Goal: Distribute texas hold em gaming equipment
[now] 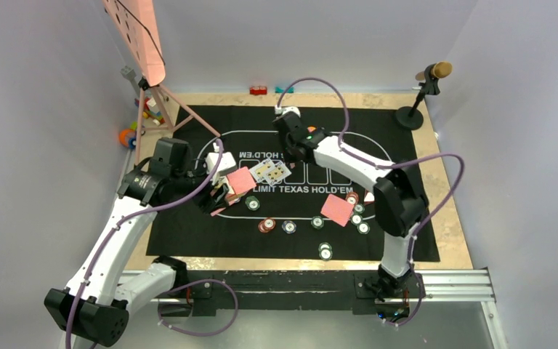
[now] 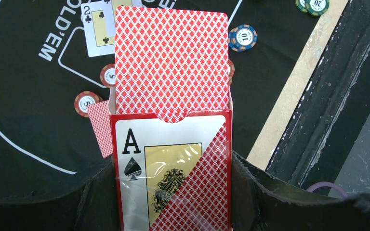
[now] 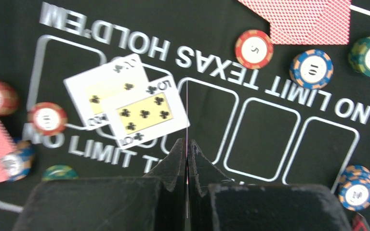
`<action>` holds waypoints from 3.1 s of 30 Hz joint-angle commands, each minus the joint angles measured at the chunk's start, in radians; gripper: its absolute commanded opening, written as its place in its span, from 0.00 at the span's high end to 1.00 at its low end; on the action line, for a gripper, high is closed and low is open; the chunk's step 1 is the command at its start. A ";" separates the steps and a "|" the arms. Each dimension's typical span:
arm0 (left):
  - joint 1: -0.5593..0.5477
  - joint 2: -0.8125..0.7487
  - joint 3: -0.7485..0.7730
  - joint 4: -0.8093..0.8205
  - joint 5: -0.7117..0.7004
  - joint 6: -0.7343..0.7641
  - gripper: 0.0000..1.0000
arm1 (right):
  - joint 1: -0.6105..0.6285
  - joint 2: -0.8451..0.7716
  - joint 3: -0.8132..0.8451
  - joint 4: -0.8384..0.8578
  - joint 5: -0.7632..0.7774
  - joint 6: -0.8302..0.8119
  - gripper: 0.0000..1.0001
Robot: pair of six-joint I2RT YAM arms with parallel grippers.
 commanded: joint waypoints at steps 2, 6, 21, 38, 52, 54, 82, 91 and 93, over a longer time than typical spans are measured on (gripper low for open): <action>0.011 -0.019 0.004 0.019 0.045 -0.021 1.00 | 0.065 0.075 0.084 -0.044 0.396 -0.068 1.00; 0.011 -0.013 0.009 0.018 0.048 -0.021 1.00 | 0.125 0.153 0.118 -0.042 0.537 -0.107 1.00; 0.017 -0.021 0.005 0.008 0.056 -0.019 1.00 | 0.212 0.384 0.193 -0.031 0.608 -0.169 1.00; 0.019 -0.015 0.003 0.009 0.051 -0.018 1.00 | 0.231 0.375 0.101 0.070 0.441 -0.175 0.72; 0.019 -0.010 -0.003 0.007 0.047 -0.009 1.00 | 0.230 0.310 0.035 0.097 0.272 -0.192 0.56; 0.019 -0.011 -0.004 0.008 0.047 -0.008 1.00 | 0.230 0.305 0.018 0.100 0.261 -0.190 0.55; 0.019 -0.003 -0.011 0.011 0.060 -0.004 1.00 | 0.138 0.131 -0.113 0.128 0.190 -0.112 0.49; 0.019 0.012 -0.028 0.034 0.057 0.003 1.00 | 0.105 -0.140 -0.064 0.099 -0.154 -0.060 0.43; 0.019 0.018 -0.033 0.042 0.055 0.006 1.00 | 0.064 -0.207 -0.076 0.123 -0.289 -0.009 0.40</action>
